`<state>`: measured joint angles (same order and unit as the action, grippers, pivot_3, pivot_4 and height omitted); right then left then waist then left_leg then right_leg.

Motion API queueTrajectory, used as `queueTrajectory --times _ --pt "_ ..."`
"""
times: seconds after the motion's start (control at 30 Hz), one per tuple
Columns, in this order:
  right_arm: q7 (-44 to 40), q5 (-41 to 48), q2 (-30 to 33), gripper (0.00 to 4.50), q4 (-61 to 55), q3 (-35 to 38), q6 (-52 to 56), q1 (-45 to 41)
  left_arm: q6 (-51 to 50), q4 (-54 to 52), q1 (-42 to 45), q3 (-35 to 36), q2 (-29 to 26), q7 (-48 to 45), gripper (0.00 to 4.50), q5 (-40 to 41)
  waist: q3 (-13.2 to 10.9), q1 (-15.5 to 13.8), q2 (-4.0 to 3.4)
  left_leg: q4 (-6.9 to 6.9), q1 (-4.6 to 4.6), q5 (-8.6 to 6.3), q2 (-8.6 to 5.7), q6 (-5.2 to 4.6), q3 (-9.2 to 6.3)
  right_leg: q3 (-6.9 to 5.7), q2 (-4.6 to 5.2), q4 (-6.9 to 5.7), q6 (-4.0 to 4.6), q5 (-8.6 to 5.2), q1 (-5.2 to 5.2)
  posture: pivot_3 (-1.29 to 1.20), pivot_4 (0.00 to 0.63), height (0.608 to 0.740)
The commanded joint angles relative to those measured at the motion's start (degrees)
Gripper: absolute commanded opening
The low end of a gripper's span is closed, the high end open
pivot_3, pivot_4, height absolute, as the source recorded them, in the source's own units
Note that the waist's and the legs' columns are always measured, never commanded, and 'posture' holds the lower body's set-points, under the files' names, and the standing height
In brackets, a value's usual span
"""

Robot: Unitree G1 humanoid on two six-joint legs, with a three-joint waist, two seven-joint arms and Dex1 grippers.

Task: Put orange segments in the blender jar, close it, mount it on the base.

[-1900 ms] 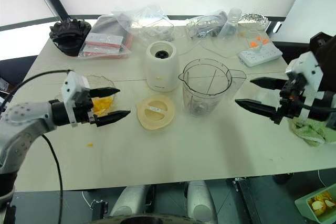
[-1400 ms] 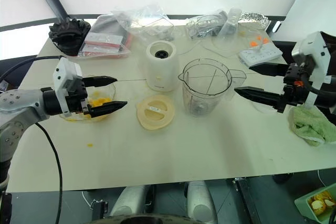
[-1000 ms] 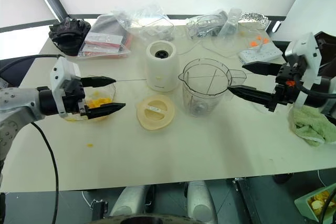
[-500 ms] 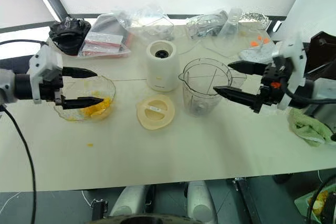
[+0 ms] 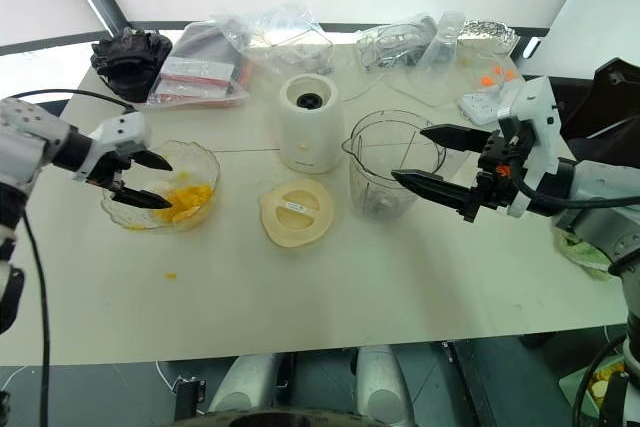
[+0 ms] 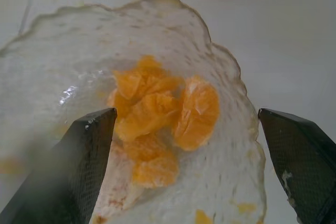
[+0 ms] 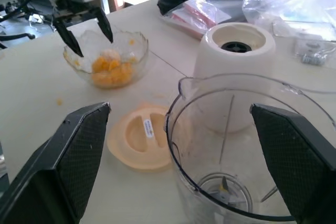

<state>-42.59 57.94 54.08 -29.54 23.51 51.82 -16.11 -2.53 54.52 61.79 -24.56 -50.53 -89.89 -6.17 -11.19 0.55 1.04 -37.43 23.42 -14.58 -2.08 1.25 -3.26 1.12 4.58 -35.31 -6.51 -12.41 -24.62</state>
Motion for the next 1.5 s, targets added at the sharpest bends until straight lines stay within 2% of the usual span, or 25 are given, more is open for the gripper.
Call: queueTrajectory --times 0.03,0.3,0.63,1.17,1.5 --pt "0.61 2.33 1.7 4.46 -1.69 1.67 0.86 -1.08 4.27 10.64 5.41 -3.01 3.46 3.23 4.5 -7.37 0.0 -0.01 0.01 -0.04 -0.01 0.0 0.0 0.0 -0.02 0.0 0.01 -0.03 0.0 0.0 0.02 0.0 0.15 0.74" --pt "-0.71 2.8 5.08 4.46 -0.39 0.85 1.74 -2.84 8.19 19.5 7.72 -4.14 9.59 11.04 4.5 -15.02 -0.05 0.1 0.09 -0.07 0.0 -0.02 0.03 -0.04 -0.09 -0.02 0.02 -0.18 -0.08 0.03 -0.02 0.0 0.15 0.74" --pt "3.06 5.28 4.84 4.46 -3.13 2.33 2.51 -1.35 7.48 21.76 8.0 -1.77 13.64 18.38 4.5 -17.19 -0.05 -0.17 0.1 -0.55 0.09 -0.13 0.04 -0.22 -0.14 -0.02 0.12 -0.45 -0.15 0.07 0.01 0.0 0.15 0.74" --pt "5.81 5.69 4.54 4.46 -3.6 1.02 1.88 -1.7 2.19 22.26 9.67 3.93 14.91 17.85 4.5 -15.47 -0.06 -0.08 0.11 -0.71 0.07 -0.13 0.0 -0.22 -0.14 -0.01 0.13 -0.69 -0.16 0.07 0.01 0.0 0.15 0.74" --pt "6.52 5.74 4.49 4.46 -3.8 0.54 1.76 -2.02 1.05 22.45 10.79 6.04 14.72 21.06 4.5 -16.01 -0.06 0.08 0.11 -0.71 0.07 -0.13 -0.01 -0.22 -0.14 -0.01 0.11 -0.71 -0.16 0.07 0.01 0.0 0.15 0.74"
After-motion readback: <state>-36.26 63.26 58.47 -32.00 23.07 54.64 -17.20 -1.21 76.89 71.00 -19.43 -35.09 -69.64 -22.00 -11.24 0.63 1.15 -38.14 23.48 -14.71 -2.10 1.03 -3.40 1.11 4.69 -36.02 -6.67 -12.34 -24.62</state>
